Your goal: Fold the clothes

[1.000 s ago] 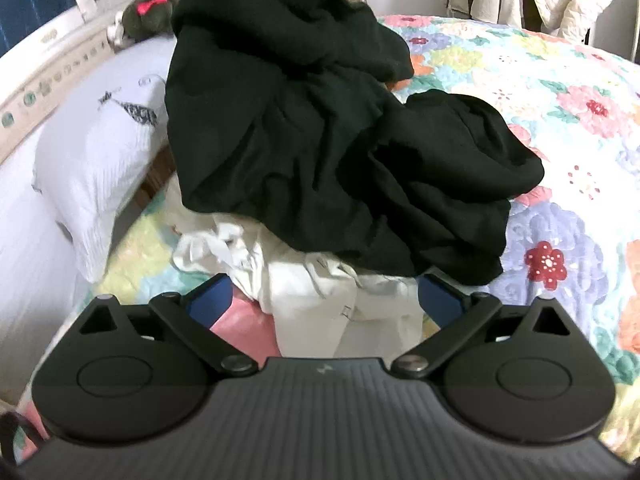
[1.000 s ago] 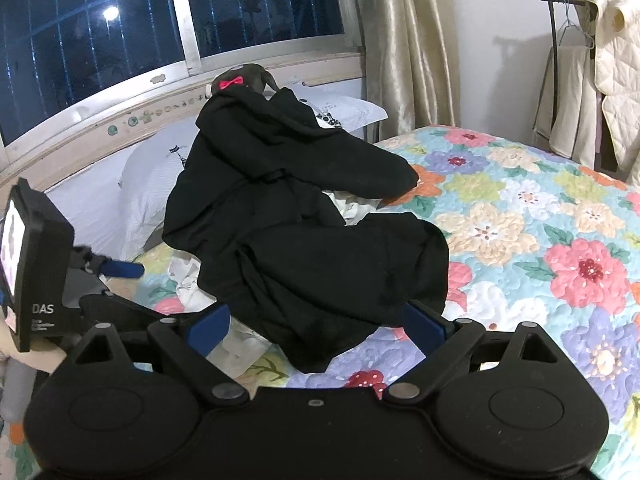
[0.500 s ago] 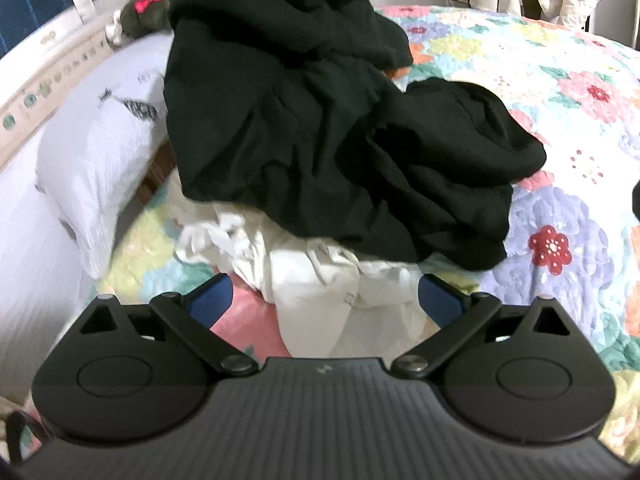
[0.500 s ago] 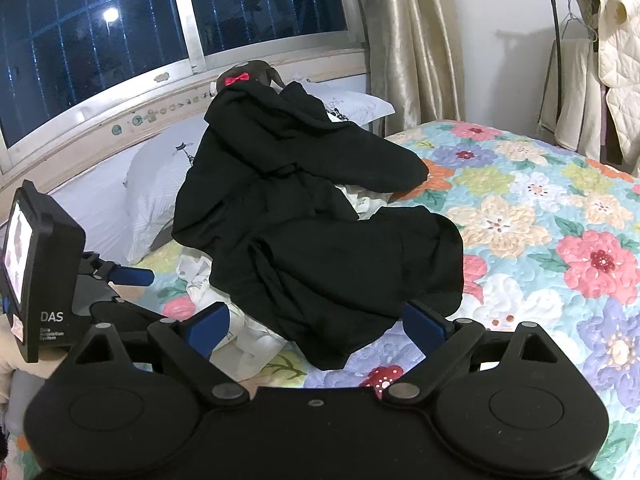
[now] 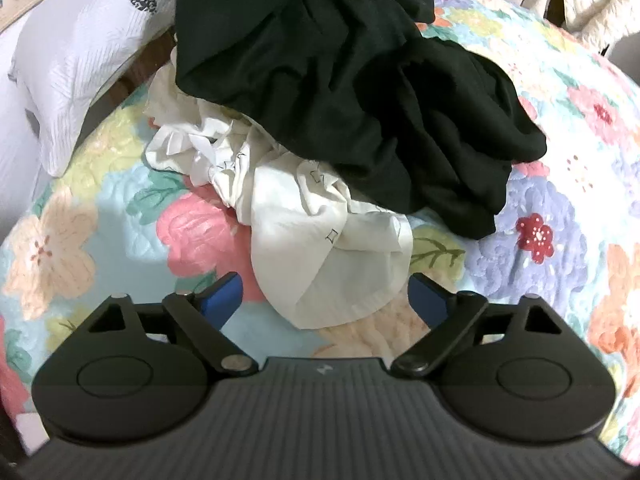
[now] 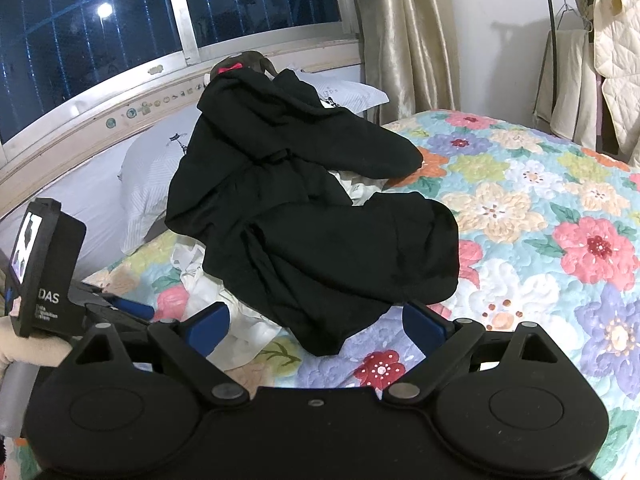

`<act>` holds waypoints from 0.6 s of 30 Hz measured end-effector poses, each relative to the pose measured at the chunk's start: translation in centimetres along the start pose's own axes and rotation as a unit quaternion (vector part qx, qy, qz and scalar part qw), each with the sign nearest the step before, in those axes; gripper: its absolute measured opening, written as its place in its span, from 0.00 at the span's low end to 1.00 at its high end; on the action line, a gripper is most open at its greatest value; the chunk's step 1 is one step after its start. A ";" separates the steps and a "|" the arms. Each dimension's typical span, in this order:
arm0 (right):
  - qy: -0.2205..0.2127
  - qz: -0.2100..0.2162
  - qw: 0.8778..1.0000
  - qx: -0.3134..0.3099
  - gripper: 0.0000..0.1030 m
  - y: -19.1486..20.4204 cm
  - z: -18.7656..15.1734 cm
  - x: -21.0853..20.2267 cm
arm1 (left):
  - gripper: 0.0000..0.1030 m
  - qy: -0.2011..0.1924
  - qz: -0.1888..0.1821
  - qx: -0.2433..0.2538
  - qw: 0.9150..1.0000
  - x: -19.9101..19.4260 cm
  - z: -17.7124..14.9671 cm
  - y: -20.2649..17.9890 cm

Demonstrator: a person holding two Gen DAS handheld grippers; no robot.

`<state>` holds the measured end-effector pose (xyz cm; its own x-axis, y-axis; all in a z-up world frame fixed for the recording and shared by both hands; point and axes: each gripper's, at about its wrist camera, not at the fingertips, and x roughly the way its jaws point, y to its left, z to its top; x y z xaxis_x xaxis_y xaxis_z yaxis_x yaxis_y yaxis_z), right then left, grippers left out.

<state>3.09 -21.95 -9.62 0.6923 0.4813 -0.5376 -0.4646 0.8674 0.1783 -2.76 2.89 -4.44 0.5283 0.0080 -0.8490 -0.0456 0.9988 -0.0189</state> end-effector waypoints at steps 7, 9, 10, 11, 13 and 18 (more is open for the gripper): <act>0.006 -0.001 1.000 0.008 0.93 -0.4 -0.8 1.0 | 0.85 -0.123 0.051 0.006 0.991 -0.9 0.8 1.1; 0.004 -0.010 1.000 0.008 0.93 -0.5 -1.3 1.8 | 0.87 -0.154 0.073 0.001 0.985 -0.7 1.6 1.8; 0.000 -0.017 1.000 0.007 0.93 -0.6 -1.5 2.3 | 0.88 -0.169 0.077 -0.005 0.983 -0.6 2.0 2.3; -0.002 -0.023 1.000 0.004 0.93 -0.6 -1.7 2.8 | 0.89 -0.184 0.080 -0.010 0.980 -0.5 2.3 2.8; -0.008 -0.032 0.999 -0.004 0.93 -0.5 -2.0 3.9 | 0.91 -0.212 0.080 -0.015 0.974 -0.2 2.9 3.4; -0.017 -0.010 0.999 -0.038 0.92 0.4 -1.8 6.7 | 0.95 -0.243 0.069 0.079 0.964 1.8 4.3 3.1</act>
<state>6.51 -18.63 -14.63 0.7193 0.4687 -0.5128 -0.4901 0.8655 0.1035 1.72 6.17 -3.77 0.8636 0.1250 -0.4885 -0.0350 0.9813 0.1893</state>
